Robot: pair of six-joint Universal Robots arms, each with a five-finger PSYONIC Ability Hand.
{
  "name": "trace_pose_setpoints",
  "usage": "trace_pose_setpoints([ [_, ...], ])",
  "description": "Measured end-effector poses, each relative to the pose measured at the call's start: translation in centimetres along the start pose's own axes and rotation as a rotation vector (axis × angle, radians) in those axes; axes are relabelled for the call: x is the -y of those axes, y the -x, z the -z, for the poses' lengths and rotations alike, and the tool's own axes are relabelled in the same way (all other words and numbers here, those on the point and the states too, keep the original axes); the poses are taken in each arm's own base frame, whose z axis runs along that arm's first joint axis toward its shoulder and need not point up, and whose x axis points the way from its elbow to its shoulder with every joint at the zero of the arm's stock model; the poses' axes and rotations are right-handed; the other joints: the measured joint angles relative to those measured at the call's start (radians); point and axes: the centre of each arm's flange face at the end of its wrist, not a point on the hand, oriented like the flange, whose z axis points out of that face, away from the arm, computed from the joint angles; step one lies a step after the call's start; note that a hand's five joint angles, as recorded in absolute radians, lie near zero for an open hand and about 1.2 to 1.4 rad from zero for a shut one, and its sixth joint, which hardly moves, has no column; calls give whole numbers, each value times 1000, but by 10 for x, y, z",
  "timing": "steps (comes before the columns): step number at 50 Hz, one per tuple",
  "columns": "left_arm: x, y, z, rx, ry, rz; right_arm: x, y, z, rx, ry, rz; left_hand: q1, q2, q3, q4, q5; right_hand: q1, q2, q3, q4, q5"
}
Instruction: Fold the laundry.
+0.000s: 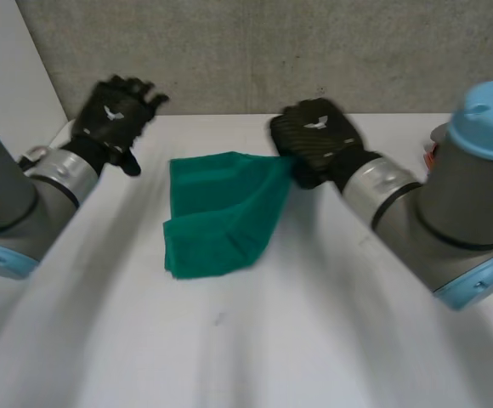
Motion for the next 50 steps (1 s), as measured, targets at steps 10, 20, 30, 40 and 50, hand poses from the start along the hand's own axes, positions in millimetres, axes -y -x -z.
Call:
trace_pose_setpoints([
  [10,31,47,15,104,24,348,-32,124,10,450,169,115,0,0,0,0,-1,-503,-550,-547,-553,-538],
  [20,36,22,30,13,137,390,1,77,-5,222,120,116,0,0,0,0,-1,-909,-965,-981,-983,-946],
  [30,35,-32,39,-157,256,310,4,-7,-10,21,157,111,0,0,0,0,-1,-909,-965,-981,-983,-946],
  [40,9,-77,45,-309,372,92,-69,1,-11,97,377,200,45,35,24,47,3,-909,-965,-981,-983,-946],
  [50,-3,-63,64,-248,493,90,-108,15,-2,114,414,186,231,213,207,222,200,-909,-965,-981,-983,-946],
])
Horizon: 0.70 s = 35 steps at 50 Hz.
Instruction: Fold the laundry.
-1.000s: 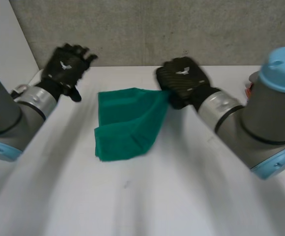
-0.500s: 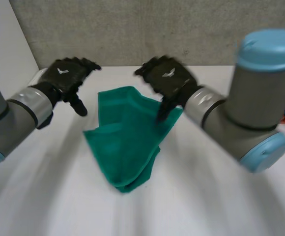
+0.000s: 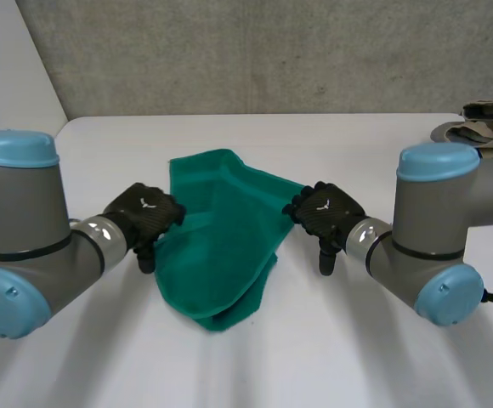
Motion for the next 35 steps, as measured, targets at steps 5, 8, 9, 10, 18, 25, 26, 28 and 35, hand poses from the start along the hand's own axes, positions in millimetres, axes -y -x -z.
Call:
trace_pose_setpoints([
  [5,-15,1,2,-26,37,57,-9,4,0,-2,3,-5,11,20,20,24,23,0,0,0,0,0],
  [8,-24,0,-1,-58,48,78,-12,5,-1,-2,7,-8,8,18,18,19,19,0,0,0,0,0],
  [9,-28,0,-3,-73,49,84,-14,5,-1,-2,9,-9,7,17,18,15,14,0,0,0,0,0],
  [10,-29,0,-4,-81,48,87,-14,5,-1,-2,10,-10,7,16,17,12,10,0,0,0,0,0],
  [18,-42,-4,-19,-154,10,92,-18,6,-2,2,19,-19,-51,-45,-44,-56,-64,0,0,0,0,0],
  [25,-45,-13,-30,-169,-3,72,-17,7,0,2,17,-24,-47,-39,-40,-48,-49,0,0,0,0,0],
  [26,-46,-15,-33,-165,-5,64,-17,7,0,1,17,-26,92,92,79,78,78,0,0,0,0,0],
  [28,-45,-17,-37,-150,-19,48,-17,6,1,-3,15,-31,407,445,421,423,414,0,0,0,0,0],
  [35,-20,-7,-33,-56,-114,21,-14,3,2,-19,1,-51,704,774,766,771,748,0,0,0,0,0],
])
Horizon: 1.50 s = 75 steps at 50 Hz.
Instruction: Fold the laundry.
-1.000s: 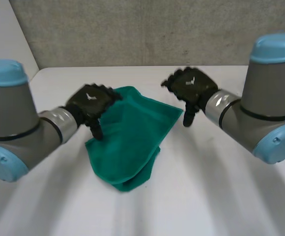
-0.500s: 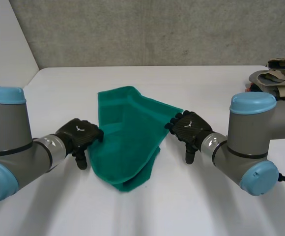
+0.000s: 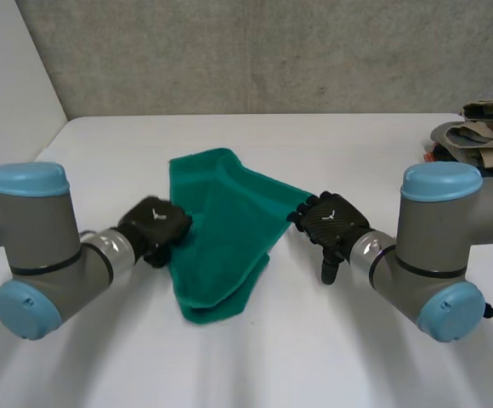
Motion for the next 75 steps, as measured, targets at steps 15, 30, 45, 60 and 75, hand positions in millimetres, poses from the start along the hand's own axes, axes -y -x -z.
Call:
trace_pose_setpoints([
  [15,115,29,82,145,-262,37,39,23,-10,37,-116,-117,0,2,3,1,0,0,0,0,-3,0],
  [30,156,28,101,196,-278,20,47,120,-25,278,-88,-608,0,2,3,1,0,2,2,4,0,2],
  [45,143,46,93,255,-199,38,75,59,-8,97,-221,-576,0,2,3,1,0,902,961,972,978,947],
  [60,97,105,93,263,-81,110,108,-96,69,-281,-205,78,0,2,3,2,0,902,961,972,979,948],
  [75,63,109,-14,287,-73,86,77,-92,-11,-252,-124,136,0,5,6,2,0,902,961,977,982,948],
])
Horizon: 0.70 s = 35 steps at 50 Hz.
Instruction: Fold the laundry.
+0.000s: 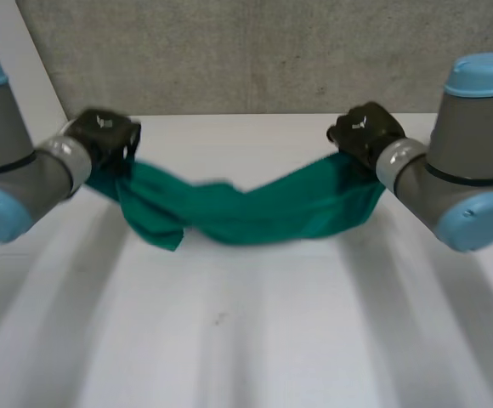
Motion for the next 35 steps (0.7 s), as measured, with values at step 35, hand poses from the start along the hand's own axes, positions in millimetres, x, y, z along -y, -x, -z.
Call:
trace_pose_setpoints([
  [35,-49,-70,-20,14,-63,117,-70,33,-40,-28,33,-208,-20,-58,-53,-58,-37,0,0,0,1,10],
])
